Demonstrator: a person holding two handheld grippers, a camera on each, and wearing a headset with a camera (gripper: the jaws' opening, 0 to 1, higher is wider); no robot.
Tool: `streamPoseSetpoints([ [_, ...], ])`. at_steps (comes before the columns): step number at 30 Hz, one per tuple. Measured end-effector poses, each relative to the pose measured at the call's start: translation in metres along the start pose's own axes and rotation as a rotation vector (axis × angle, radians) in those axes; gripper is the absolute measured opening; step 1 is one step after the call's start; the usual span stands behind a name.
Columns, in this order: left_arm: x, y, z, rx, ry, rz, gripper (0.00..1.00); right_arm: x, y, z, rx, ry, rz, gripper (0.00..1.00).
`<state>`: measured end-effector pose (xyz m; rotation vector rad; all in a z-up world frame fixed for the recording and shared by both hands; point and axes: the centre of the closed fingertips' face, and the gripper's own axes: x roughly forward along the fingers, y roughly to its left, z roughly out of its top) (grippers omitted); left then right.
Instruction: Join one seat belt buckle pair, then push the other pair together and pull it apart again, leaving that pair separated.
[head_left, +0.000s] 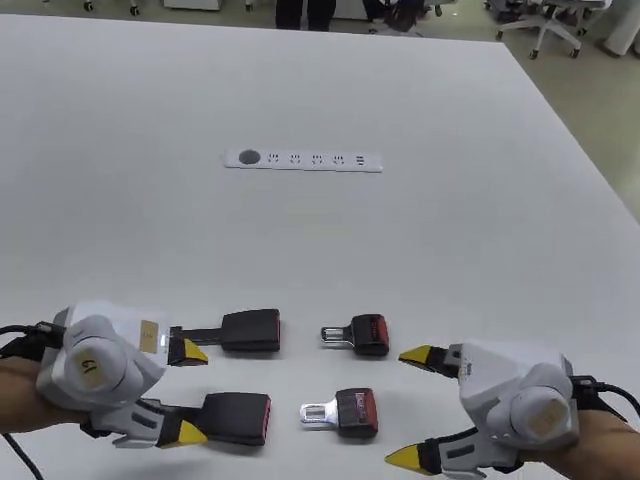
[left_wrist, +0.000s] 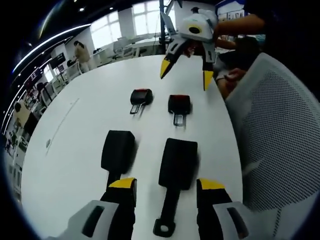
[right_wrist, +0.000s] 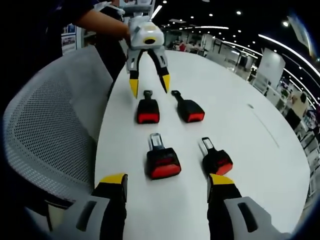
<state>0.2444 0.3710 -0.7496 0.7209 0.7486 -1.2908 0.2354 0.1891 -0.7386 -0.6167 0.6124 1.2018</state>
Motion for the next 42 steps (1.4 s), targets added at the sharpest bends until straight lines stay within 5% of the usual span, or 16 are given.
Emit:
streamPoseSetpoints([
  [20,0.025,-0.012,-0.005,0.074,0.089,-0.111,0.32,0.039,0.007,0.002,-0.078,0.037,0.108,0.41],
  [27,0.026,-0.012,-0.006,0.086,0.085,-0.117,0.32,0.045,0.008,-0.006,-0.109,0.065,0.116,0.33],
  [42,0.026,-0.013,-0.006,0.085,0.088,-0.118,0.31,0.051,0.01,-0.008,-0.117,0.074,0.138,0.31],
])
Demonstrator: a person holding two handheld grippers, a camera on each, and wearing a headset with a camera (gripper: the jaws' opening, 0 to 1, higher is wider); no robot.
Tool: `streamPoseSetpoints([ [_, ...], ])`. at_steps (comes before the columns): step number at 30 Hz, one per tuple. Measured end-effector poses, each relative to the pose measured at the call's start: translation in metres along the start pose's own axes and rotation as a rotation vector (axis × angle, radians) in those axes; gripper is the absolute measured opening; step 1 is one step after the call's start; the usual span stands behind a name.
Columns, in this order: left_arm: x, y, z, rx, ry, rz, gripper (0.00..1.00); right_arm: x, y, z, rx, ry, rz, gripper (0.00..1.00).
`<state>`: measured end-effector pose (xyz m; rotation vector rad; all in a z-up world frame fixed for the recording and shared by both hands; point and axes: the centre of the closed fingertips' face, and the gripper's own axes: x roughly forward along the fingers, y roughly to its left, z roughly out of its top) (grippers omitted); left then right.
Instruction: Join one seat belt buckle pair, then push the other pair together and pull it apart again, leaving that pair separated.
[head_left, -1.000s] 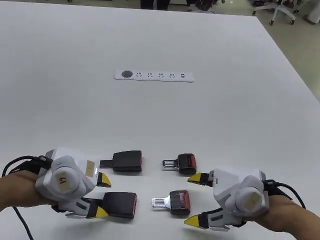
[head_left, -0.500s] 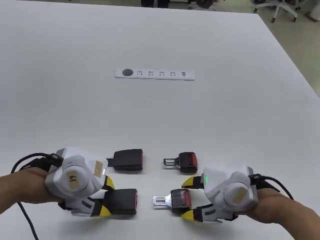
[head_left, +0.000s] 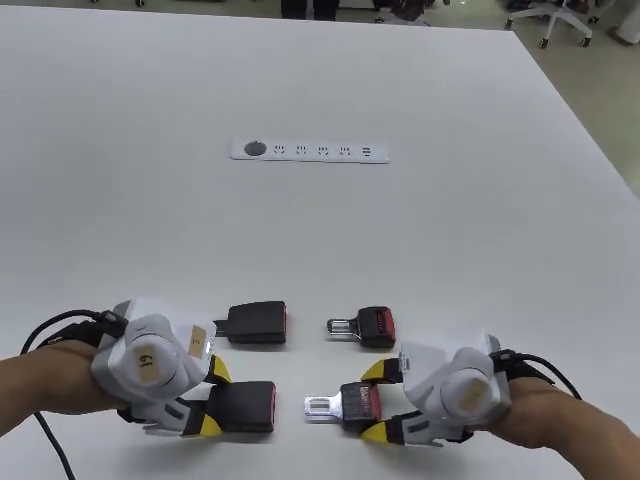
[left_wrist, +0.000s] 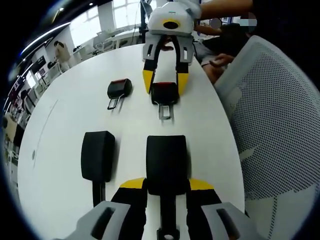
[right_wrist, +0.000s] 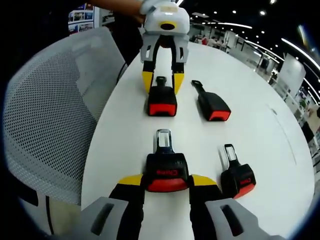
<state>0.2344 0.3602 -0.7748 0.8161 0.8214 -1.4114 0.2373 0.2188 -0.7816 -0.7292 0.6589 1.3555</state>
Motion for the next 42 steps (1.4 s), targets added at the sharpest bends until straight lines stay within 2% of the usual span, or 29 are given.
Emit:
streamPoseSetpoints([
  [42,-0.002,-0.001,0.002,-0.008,0.026,-0.011,0.31,0.022,0.003,0.029,0.026,0.021,0.021,0.31],
])
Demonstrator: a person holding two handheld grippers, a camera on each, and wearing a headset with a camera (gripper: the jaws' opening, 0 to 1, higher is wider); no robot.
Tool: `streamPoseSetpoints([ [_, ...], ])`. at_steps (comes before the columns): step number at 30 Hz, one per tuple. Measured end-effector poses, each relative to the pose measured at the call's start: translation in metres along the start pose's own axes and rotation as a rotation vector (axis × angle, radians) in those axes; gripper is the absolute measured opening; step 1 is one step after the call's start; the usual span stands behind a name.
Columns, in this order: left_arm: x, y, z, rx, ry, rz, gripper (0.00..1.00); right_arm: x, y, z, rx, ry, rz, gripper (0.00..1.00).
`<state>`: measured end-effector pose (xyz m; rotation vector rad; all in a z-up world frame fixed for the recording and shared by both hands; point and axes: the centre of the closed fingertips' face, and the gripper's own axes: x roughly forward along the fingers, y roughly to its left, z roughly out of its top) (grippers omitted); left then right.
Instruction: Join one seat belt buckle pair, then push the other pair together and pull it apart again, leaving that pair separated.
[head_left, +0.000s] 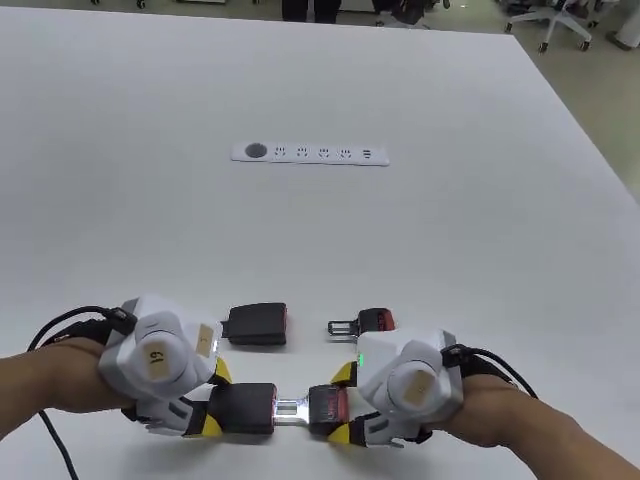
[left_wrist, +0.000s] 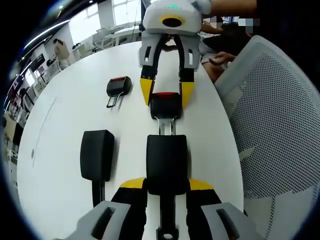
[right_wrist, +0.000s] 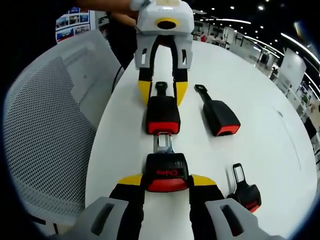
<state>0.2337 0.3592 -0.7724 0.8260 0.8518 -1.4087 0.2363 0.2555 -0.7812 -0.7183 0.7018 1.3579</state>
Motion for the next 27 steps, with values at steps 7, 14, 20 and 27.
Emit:
streamPoseSetpoints([
  [7,0.0,0.0,0.0,-0.001,0.002,-0.002,0.31,-0.001,0.001,0.001,-0.002,0.003,0.001,0.31],
  [14,0.0,0.001,-0.001,-0.004,0.003,-0.003,0.31,0.0,0.001,0.006,0.016,-0.015,0.005,0.31],
  [20,0.001,0.002,-0.002,-0.007,0.0,-0.002,0.3,0.001,0.002,0.011,0.024,-0.03,0.004,0.31],
  [27,0.0,0.001,-0.001,-0.006,0.003,-0.002,0.3,0.002,0.004,0.014,0.06,-0.069,0.006,0.3],
])
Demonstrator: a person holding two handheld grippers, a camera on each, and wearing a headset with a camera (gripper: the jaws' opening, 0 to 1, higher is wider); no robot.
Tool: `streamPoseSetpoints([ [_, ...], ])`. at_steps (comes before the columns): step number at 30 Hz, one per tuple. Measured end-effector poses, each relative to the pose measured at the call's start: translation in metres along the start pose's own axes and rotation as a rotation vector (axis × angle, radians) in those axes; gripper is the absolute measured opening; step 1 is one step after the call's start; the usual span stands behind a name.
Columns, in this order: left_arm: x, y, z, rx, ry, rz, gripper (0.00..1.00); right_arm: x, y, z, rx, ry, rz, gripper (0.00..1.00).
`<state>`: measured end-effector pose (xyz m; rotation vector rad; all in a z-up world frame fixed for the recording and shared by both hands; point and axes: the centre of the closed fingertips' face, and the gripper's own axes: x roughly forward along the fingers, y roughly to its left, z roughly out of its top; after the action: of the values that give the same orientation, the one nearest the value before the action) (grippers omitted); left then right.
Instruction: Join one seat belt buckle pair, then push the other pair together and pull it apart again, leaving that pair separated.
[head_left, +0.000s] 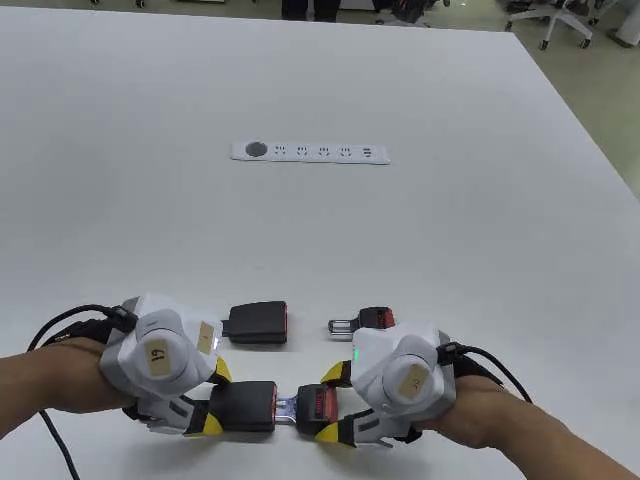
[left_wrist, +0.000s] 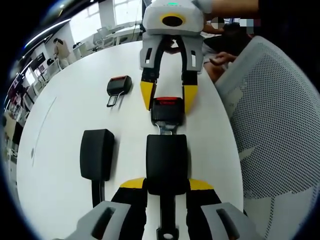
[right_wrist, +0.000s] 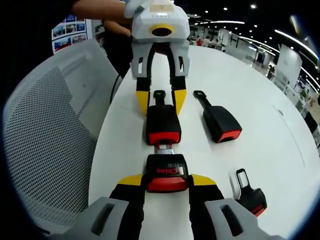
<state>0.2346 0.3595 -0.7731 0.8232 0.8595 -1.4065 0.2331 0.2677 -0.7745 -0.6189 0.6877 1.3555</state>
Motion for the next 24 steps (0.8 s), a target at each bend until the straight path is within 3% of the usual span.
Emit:
streamPoseSetpoints([
  [13,0.0018,0.0003,-0.0016,0.011,0.01,-0.004,0.3,0.0014,-0.0008,-0.0002,0.003,-0.012,-0.014,0.29],
  [15,0.002,0.0006,-0.0018,0.004,0.01,-0.003,0.3,0.0016,-0.0012,-0.0002,0.03,-0.007,-0.011,0.29],
  [24,0.0028,0.0009,-0.0028,0.003,0.015,-0.006,0.29,0.0029,0.0003,0.0009,0.03,0.007,-0.008,0.29],
])
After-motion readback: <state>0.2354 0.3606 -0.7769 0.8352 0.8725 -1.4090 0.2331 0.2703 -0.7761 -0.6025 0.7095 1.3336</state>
